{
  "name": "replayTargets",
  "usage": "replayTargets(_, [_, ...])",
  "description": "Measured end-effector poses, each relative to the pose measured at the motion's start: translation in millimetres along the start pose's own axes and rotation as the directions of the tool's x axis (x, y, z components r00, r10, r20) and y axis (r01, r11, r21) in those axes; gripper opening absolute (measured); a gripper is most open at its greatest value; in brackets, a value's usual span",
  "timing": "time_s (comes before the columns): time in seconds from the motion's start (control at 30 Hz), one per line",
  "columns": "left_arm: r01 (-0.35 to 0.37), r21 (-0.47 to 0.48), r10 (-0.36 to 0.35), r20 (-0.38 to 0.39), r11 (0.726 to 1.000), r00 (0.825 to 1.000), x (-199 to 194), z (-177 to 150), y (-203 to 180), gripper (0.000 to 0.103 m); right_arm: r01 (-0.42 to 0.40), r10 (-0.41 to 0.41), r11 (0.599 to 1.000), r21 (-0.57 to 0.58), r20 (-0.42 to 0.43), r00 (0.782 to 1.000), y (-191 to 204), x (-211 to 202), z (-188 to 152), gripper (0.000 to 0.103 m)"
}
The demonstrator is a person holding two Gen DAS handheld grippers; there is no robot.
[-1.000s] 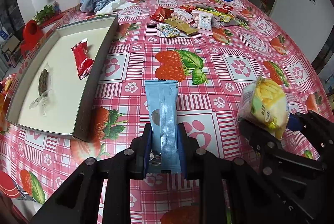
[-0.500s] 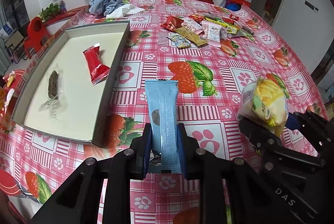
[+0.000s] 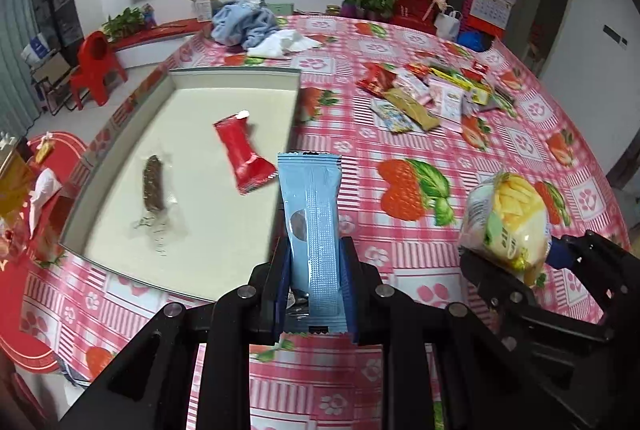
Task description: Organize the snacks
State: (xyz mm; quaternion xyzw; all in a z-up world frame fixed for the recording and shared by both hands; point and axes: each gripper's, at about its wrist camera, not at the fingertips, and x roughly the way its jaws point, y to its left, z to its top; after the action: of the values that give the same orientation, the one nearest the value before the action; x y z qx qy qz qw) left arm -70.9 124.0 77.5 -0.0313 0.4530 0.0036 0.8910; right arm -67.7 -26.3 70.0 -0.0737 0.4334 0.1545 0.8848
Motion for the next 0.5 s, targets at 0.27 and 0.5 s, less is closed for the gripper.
replayTargets(0.27, [-0.079,-0.072,0.080,0.005,0.994,0.997,2.6,14.8,45.4,0.025,-0.050,0.053,0.997,-0.058,0.040,0.998,32.4,11.1,39.0,0.050])
replayTargets(0.5, [-0.114,-0.139,0.114,-0.007,0.984,0.993,8.7,26.4,83.7,0.025,-0.084,0.091,0.989,-0.121,0.050,0.995,66.2,25.2,71.8,0.050])
